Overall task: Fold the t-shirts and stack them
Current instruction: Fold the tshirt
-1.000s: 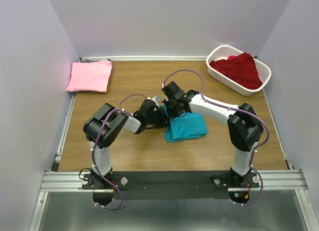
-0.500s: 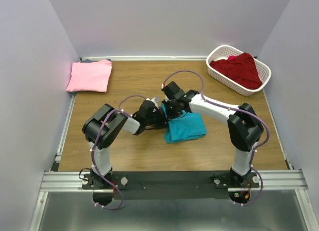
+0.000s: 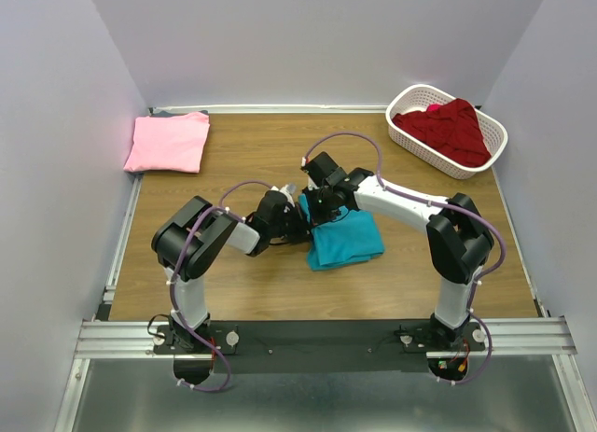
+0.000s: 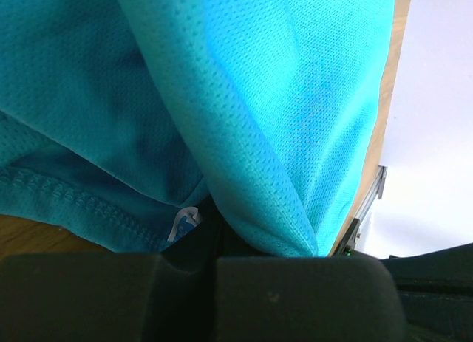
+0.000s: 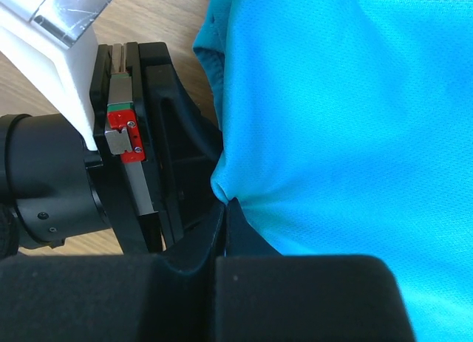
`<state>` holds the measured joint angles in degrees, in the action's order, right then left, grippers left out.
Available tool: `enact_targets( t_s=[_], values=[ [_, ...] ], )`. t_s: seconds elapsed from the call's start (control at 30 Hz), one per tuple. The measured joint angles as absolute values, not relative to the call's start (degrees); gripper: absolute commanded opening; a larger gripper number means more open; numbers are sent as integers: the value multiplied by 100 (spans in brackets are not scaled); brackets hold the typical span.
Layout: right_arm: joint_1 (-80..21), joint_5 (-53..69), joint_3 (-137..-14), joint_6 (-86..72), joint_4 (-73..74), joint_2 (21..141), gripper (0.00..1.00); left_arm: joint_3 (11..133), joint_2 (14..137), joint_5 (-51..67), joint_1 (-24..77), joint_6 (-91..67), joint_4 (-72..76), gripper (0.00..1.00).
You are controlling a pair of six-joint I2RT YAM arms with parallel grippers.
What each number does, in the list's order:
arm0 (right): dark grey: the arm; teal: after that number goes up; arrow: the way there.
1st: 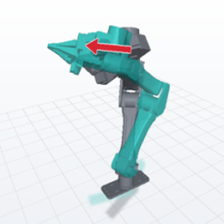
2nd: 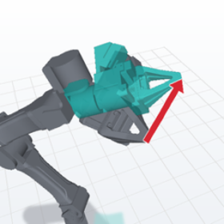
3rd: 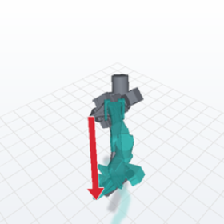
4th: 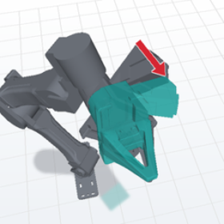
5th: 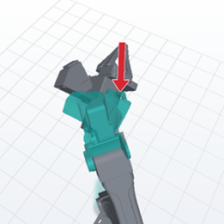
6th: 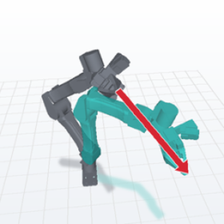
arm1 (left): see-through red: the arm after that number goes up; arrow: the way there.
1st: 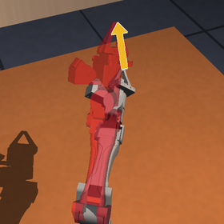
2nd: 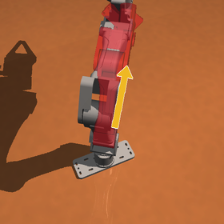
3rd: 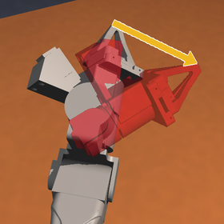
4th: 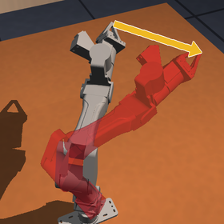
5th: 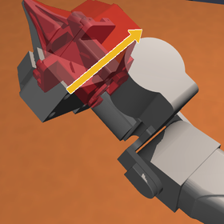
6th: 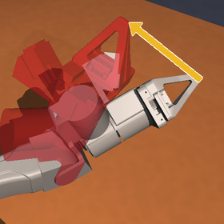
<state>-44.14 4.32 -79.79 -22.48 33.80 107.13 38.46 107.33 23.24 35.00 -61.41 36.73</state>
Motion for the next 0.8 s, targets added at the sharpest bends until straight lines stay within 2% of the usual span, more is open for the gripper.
enact_targets(
  t_s=[0.13, 0.17, 0.27, 0.37, 0.6, 0.8],
  values=[
    [-4414, 473, -7979, -2246, 3380, 10700, 5, 3828, 10702, 2318, 3503, -6139, 3669, 2],
    [-4414, 480, -7977, -2246, 3380, 10689, 10, 3809, 10680, 2300, 3503, -6139, 3667, 2],
    [-4414, 515, -7977, -2239, 3380, 10624, 13, 3765, 10604, 2263, 3503, -6136, 3625, 2],
    [-4414, 563, -7977, -2239, 3380, 10551, 24, 3736, 10543, 2250, 3503, -6136, 3590, 2],
    [-4414, 569, -7977, -2224, 3382, 10274, 40, 3684, 10466, 2156, 3511, -6139, 3544, 3],
    [-4414, 532, -7948, -2220, 3376, 9795, 47, 3653, 10361, 2117, 3529, -6139, 3468, 4]
  ],
)
